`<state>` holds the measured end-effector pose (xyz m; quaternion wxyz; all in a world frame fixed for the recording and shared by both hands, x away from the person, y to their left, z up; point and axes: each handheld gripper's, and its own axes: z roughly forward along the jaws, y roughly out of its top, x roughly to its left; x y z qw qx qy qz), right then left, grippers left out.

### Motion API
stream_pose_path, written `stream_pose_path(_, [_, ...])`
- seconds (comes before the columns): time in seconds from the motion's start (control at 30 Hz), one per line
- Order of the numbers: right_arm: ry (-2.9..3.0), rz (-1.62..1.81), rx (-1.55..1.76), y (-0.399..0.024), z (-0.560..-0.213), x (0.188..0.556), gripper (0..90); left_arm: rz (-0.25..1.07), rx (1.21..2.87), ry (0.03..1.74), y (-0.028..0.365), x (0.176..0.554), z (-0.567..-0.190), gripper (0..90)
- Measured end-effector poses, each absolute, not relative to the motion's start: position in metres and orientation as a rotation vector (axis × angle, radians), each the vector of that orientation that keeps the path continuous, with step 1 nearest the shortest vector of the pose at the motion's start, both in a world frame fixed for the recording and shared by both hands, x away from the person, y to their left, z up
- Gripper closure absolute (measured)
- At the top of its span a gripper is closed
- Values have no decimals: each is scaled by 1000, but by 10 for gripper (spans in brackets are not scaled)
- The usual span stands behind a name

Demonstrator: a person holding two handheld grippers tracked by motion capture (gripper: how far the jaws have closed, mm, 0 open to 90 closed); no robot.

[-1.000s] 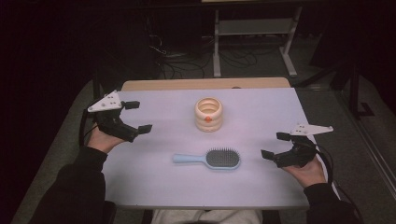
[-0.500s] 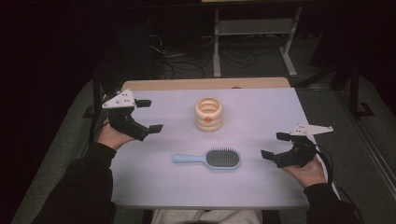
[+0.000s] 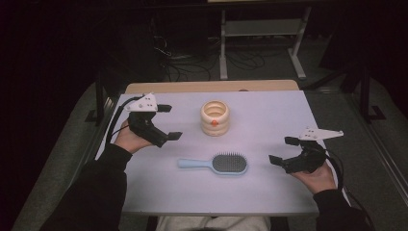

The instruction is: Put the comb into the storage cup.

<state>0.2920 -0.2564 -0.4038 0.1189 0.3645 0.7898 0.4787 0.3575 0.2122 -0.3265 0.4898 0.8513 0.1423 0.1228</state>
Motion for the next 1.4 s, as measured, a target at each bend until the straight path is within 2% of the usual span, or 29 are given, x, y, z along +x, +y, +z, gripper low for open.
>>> stream_pose_path(1.4, [2331, 1398, 1047, -255, -404, 290, 0, 131, 2235, 170, 136, 359, -353, 0])
